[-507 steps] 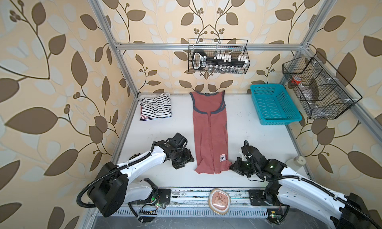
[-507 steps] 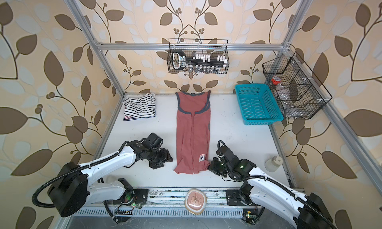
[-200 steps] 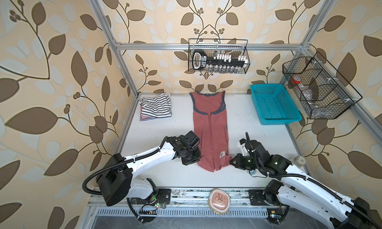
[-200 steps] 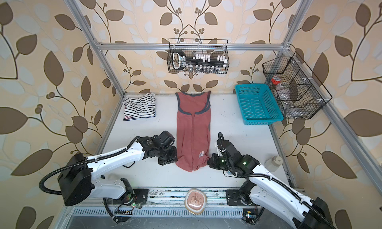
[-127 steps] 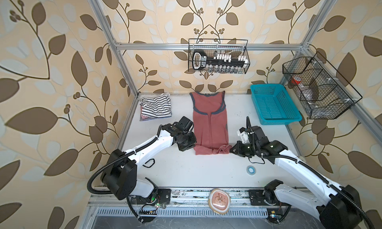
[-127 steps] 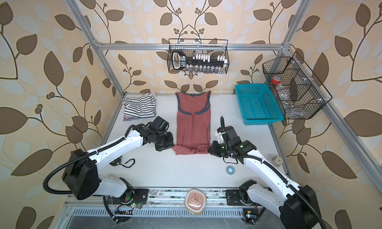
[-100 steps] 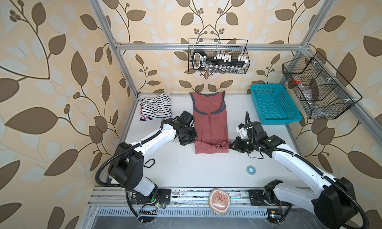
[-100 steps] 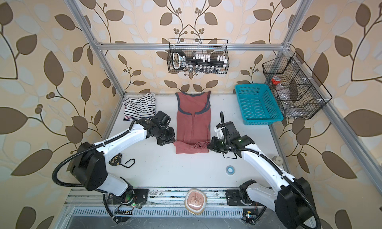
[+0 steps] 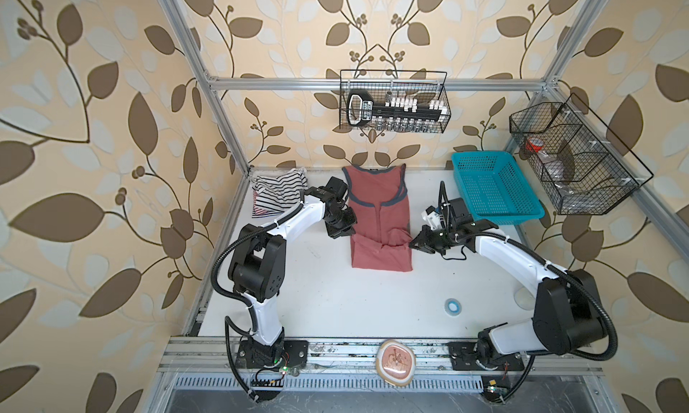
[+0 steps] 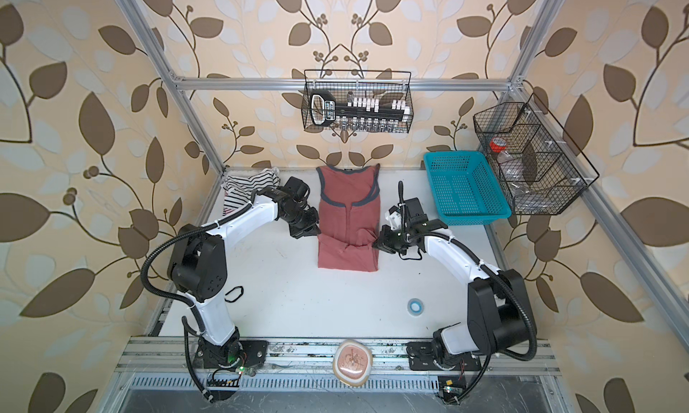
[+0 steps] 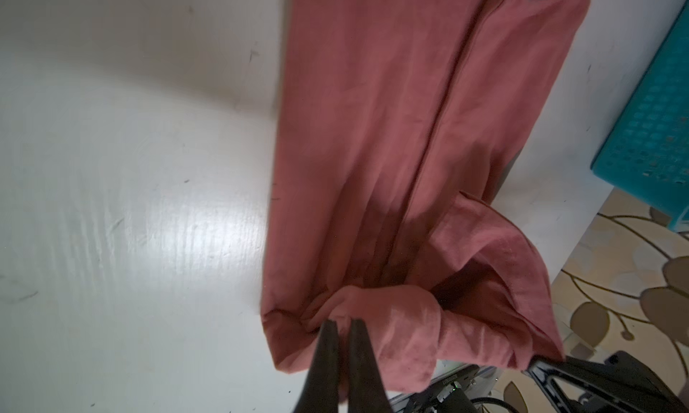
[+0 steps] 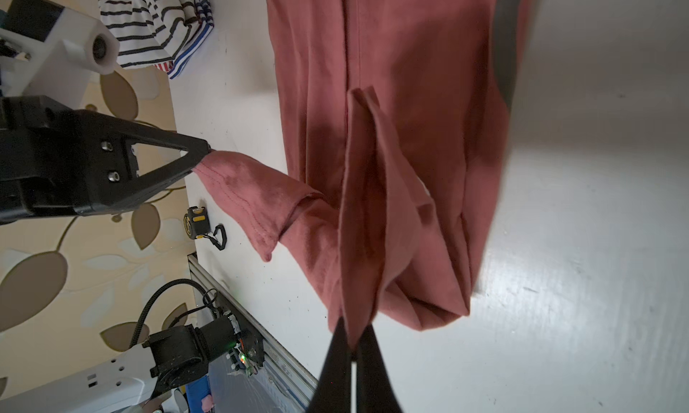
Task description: Fold and stack the tank tops
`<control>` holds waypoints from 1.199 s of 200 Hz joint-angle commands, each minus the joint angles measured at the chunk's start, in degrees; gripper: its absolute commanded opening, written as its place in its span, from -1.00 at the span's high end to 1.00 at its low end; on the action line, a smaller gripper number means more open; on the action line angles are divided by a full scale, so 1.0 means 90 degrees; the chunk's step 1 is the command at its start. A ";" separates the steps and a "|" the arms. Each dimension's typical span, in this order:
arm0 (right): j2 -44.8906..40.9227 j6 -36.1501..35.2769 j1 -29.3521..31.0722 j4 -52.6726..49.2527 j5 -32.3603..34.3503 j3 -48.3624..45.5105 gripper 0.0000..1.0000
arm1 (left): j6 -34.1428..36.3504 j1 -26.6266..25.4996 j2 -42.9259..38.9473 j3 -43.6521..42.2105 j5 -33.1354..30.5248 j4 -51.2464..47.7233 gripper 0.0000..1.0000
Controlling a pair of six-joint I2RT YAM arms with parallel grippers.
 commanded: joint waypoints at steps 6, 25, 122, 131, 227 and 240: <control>0.0565 -0.0213 -0.0216 0.0145 -0.0340 0.0417 1.00 | 0.0339 0.0266 0.0375 0.0575 0.0328 -0.0358 1.00; 0.1055 -0.0295 -0.0318 0.0105 -0.0464 0.0738 1.00 | 0.0395 0.0402 0.0698 0.0878 0.0450 -0.0435 1.00; 0.2457 -0.0365 -0.0546 -0.0008 -0.0646 0.1797 0.95 | 0.0412 0.0791 0.1726 0.1897 0.0925 -0.0591 0.84; 0.2568 -0.0365 -0.0565 -0.0008 -0.0650 0.1891 0.82 | 0.0408 0.0810 0.1827 0.1957 0.0944 -0.0587 0.81; 0.3134 -0.0230 -0.0870 0.0070 -0.0745 0.2624 0.43 | 0.0041 0.1166 0.2371 0.2708 0.1285 -0.0265 0.38; 0.3051 -0.0223 -0.0954 0.0070 -0.0706 0.2654 0.43 | 0.0058 0.1225 0.2275 0.2788 0.1114 -0.0336 0.38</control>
